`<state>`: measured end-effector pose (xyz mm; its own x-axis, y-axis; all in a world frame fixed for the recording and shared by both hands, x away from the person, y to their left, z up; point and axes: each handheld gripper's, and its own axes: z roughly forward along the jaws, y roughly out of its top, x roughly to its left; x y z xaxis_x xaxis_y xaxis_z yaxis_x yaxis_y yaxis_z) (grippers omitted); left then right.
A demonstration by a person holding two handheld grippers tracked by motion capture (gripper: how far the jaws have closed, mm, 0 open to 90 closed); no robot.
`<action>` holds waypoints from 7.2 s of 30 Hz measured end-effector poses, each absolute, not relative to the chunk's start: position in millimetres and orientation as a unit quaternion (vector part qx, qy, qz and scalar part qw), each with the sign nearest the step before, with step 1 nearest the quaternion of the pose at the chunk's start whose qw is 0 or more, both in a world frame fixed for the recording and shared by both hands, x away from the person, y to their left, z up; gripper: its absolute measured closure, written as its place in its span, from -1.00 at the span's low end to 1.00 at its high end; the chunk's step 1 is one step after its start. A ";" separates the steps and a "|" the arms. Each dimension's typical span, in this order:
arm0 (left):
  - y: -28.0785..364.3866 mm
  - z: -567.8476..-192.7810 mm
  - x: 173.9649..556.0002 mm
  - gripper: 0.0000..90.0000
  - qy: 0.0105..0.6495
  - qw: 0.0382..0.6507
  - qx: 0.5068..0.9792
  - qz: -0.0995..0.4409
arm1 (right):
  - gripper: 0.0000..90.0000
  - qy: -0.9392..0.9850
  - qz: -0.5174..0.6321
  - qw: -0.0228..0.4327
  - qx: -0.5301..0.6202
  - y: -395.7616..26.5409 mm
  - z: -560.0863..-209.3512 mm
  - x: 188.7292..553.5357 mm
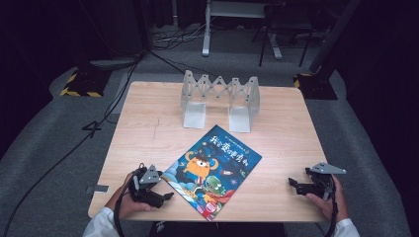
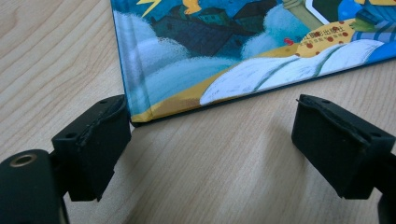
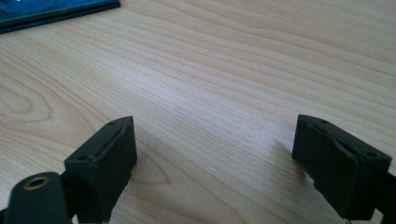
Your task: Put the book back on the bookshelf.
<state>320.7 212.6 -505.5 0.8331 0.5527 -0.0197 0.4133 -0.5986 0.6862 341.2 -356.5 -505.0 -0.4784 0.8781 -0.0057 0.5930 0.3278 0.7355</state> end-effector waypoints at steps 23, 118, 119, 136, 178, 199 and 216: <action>190.0 -505.4 319.7 -0.74 0.244 0.358 0.897 0.090 | -0.70 0.819 0.355 0.185 0.412 -297.1 -505.3 348.9; 160.9 -505.1 301.5 -0.65 0.205 0.366 0.905 0.072 | -0.55 0.856 0.333 0.148 0.367 -267.8 -497.5 323.5; 160.9 -505.1 301.5 -0.65 0.205 0.366 0.905 0.072 | -0.55 0.860 0.324 0.145 0.367 -267.1 -495.9 321.5; 159.9 -505.1 303.0 -0.67 0.199 0.365 0.907 0.070 | 0.18 0.932 0.201 0.069 0.294 -234.4 -471.3 283.7; 157.8 -504.5 305.5 -0.40 0.189 0.376 0.905 0.065 | 0.67 0.929 0.280 -0.017 0.240 -211.7 -477.1 292.7; 156.5 -504.5 304.9 -0.42 0.187 0.375 0.905 0.067 | -0.13 0.866 0.405 -0.060 0.286 -225.8 -468.7 324.1; 155.8 -504.5 304.4 -0.43 0.190 0.375 0.905 0.066 | -0.15 0.844 0.428 -0.069 0.317 -215.2 -488.5 370.0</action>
<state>304.4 155.8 -504.5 0.9188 0.3941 -0.0229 0.2946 -0.6458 0.7044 370.0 -215.2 -488.5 -0.7897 0.4748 0.3884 0.5938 0.4327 0.6783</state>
